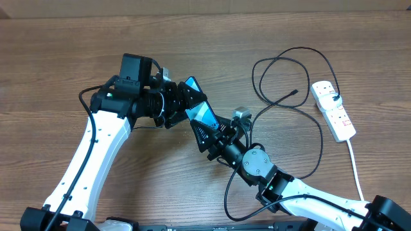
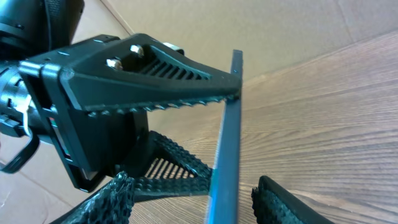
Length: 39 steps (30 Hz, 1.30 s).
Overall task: Plug charger to phone and switch on socket
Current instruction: 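Grasp the phone's edge with the right gripper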
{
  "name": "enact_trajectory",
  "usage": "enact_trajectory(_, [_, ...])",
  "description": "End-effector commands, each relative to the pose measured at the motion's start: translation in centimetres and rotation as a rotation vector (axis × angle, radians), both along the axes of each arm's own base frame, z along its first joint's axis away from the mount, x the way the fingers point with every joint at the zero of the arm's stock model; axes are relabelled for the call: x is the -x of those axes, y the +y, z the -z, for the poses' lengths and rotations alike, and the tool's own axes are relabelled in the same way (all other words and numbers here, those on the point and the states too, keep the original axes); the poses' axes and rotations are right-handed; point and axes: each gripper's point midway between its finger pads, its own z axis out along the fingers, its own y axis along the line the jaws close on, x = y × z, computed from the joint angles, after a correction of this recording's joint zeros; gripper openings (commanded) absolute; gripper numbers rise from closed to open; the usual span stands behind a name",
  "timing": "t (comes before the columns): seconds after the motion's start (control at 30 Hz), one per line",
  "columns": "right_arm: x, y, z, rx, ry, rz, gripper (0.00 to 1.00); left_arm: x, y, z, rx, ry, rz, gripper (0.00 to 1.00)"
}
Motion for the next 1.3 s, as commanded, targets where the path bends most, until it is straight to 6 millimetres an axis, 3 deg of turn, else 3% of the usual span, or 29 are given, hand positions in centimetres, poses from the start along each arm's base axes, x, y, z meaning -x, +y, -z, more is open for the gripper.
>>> enact_trajectory(0.0, [-0.2, 0.6, -1.4, -0.023, -0.023, -0.007, 0.56, 0.2, -0.8, -2.3, 0.048, -0.038, 0.014, 0.19])
enact_trajectory(0.5, [-0.2, 0.7, -0.6, 0.003, -0.003, -0.013, 0.47, 0.9, -2.0, -2.3, 0.053, -0.022, 0.039, 0.19])
enact_trajectory(0.7, [0.0, 0.9, -0.6, 0.001, 0.001, -0.029, 0.33, 1.1, -2.3, -2.2, 0.045, -0.024, 0.046, 0.20])
enact_trajectory(1.27, [0.8, 1.7, -0.7, -0.047, 0.041, -0.093, 0.16, 0.9, -2.0, -2.0, 0.022, -0.030, 0.033, 0.29])
